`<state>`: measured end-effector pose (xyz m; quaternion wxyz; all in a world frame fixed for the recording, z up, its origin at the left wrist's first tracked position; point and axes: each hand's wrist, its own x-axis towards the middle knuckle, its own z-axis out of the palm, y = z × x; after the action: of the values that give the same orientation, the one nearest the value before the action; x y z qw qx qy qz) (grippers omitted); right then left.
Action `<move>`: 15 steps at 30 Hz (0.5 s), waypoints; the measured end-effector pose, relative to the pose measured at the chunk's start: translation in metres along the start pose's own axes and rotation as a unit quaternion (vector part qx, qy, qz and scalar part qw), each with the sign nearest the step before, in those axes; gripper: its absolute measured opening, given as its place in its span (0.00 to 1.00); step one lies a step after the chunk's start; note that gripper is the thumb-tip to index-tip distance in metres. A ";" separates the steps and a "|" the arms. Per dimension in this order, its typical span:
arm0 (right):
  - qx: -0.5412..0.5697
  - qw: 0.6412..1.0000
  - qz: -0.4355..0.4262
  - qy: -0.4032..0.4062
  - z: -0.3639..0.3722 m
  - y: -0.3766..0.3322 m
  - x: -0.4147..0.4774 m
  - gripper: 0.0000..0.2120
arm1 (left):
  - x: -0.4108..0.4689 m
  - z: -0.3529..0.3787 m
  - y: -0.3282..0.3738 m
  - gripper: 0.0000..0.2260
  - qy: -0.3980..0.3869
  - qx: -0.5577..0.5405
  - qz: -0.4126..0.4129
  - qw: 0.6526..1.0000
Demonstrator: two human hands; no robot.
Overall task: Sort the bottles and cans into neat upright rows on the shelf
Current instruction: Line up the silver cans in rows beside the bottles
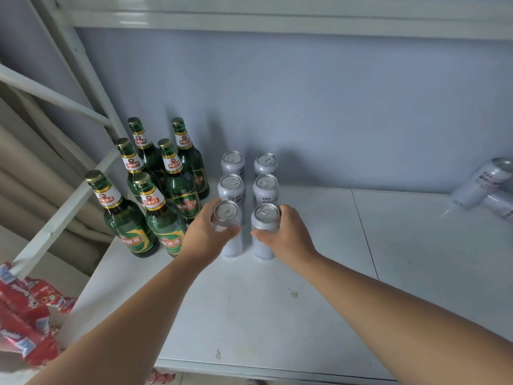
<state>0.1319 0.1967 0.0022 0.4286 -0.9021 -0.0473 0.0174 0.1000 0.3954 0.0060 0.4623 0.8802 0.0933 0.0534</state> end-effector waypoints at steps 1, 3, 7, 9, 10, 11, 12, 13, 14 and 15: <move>0.003 1.000 0.005 -0.004 -0.001 0.000 0.000 0.29 | -0.001 0.001 0.000 0.31 0.006 -0.005 -0.001 1.000; 0.013 1.000 0.010 -0.012 -0.002 -0.001 0.000 0.29 | -0.003 0.004 0.001 0.29 0.017 -0.014 -0.003 1.000; 0.009 1.000 0.001 -0.024 -0.007 0.001 -0.001 0.26 | -0.001 0.008 0.006 0.25 0.032 -0.019 -0.004 0.999; 0.005 0.999 0.002 -0.034 -0.012 0.005 -0.004 0.29 | 0.000 0.008 0.011 0.29 0.044 -0.007 -0.015 0.999; 0.000 0.999 0.003 -0.038 -0.016 0.007 -0.004 0.32 | 0.002 0.009 0.014 0.30 0.052 0.002 -0.013 0.999; -0.008 0.999 0.007 -0.042 -0.021 0.010 -0.005 0.35 | 0.004 0.010 0.017 0.29 0.059 0.015 -0.005 0.998; -0.014 0.999 0.010 -0.046 -0.026 0.012 -0.004 0.38 | 0.005 0.010 0.022 0.27 0.064 0.025 0.003 0.998; -0.014 0.999 0.012 -0.050 -0.031 0.015 -0.004 0.38 | 0.007 0.010 0.027 0.26 0.072 0.034 0.007 0.997; -0.007 0.998 0.013 -0.055 -0.036 0.019 -0.003 0.36 | 0.009 0.011 0.033 0.26 0.083 0.042 0.012 0.996; -0.001 0.998 0.013 -0.060 -0.043 0.021 -0.002 0.34 | 0.012 0.013 0.039 0.26 0.096 0.048 0.017 0.994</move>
<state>0.1343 0.1505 0.0134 0.4237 -0.9005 -0.0615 0.0766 0.1183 0.3661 0.0313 0.4077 0.8936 0.1243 0.1407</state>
